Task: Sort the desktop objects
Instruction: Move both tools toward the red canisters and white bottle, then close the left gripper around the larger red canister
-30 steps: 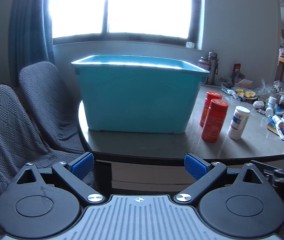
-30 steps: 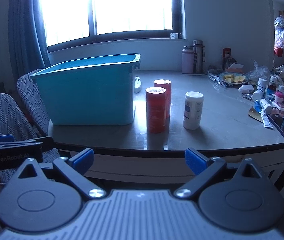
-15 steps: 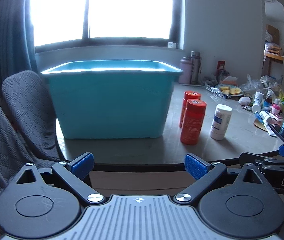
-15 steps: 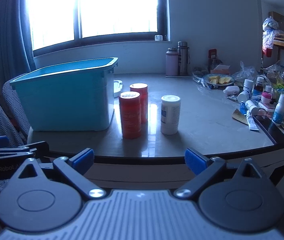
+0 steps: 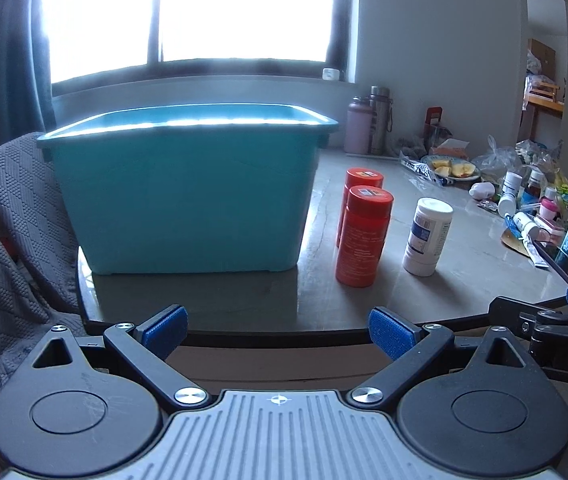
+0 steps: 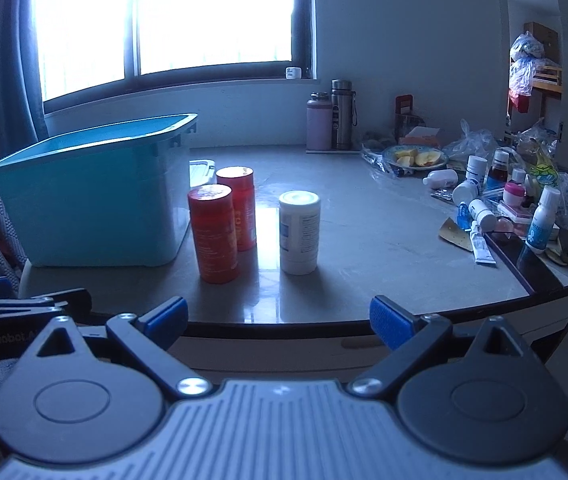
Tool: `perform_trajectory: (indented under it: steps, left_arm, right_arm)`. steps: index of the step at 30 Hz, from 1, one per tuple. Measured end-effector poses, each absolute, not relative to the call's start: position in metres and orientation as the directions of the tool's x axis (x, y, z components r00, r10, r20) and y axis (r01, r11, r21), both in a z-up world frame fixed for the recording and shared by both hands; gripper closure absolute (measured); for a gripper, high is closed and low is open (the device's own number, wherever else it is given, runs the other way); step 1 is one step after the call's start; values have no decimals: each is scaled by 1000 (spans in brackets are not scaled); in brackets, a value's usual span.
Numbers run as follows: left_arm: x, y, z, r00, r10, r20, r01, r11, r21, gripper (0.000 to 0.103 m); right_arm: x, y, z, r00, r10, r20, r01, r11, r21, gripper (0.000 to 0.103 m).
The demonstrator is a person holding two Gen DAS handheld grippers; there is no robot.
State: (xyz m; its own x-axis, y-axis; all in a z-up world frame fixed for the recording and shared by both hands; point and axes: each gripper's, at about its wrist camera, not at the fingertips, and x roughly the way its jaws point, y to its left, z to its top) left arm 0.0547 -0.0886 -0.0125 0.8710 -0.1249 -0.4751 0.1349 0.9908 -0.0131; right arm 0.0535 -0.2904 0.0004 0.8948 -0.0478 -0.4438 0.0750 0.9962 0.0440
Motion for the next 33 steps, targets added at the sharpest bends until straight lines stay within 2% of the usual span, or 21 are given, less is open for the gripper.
perform_trajectory:
  steps: [33]
  left_arm:
    - [150, -167, -34, 854, -174, -490, 188, 982, -23, 4]
  right_arm:
    - [111, -345, -16, 873, -84, -481, 108, 994, 22, 6]
